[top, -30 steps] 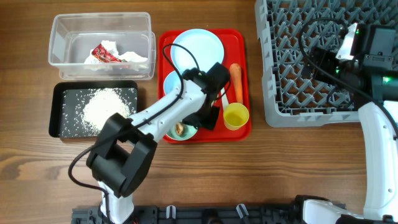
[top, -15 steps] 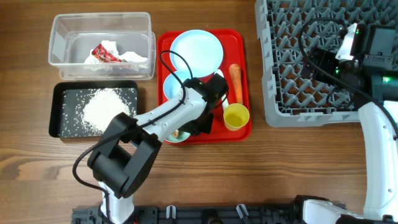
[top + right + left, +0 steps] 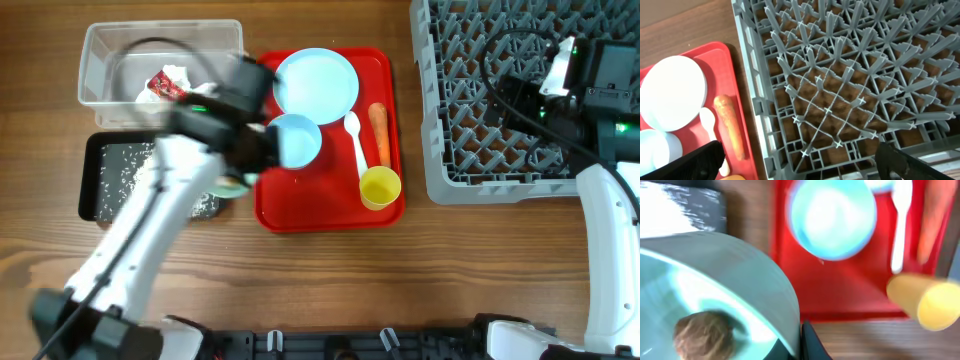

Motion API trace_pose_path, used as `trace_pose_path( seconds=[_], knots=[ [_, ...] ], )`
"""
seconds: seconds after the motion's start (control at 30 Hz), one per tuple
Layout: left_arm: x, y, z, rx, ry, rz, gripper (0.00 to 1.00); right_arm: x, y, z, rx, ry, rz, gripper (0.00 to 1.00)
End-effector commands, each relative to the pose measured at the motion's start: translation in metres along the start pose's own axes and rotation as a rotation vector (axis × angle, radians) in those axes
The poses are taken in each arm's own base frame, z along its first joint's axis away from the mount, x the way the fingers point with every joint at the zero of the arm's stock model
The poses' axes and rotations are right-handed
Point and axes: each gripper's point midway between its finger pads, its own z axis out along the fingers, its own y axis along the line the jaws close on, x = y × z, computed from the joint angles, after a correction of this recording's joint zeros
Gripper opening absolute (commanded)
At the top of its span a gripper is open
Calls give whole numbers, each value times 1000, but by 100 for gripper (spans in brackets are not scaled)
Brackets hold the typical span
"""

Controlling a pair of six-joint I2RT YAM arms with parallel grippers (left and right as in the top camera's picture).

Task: Sort waste into correct bins and load items into the dishwasher rack
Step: 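Tip the green bowl over the black tray to dump the scrap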

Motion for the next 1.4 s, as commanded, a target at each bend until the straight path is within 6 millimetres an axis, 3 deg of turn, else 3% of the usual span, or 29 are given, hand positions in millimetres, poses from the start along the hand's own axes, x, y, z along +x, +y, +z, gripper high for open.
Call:
trace_pose_path(
  seconds=[0.0, 0.2, 0.4, 0.57, 0.8, 1.03, 1.37],
  knots=[
    [-22, 29, -11, 197, 12, -32, 4, -5, 3, 0, -18, -16, -12, 100],
    [-49, 80, -18, 541, -61, -70, 4, -5, 3, 0, -17, -15, -12, 100],
    [-63, 127, -26, 808, -157, -171, 4, -5, 3, 0, -17, -15, -12, 100],
    [-71, 145, -23, 992, -239, -197, 4, -5, 3, 0, -18, -16, -12, 100],
    [-74, 153, 11, 1121, -186, -305, 4, -5, 3, 0, -17, -15, -13, 100],
    [-74, 146, -5, 1225, -146, -433, 4, -5, 3, 0, -17, -15, -12, 100],
    [-74, 142, -9, 1214, -162, -390, 4, -5, 3, 0, -17, -16, -13, 100]
  ],
)
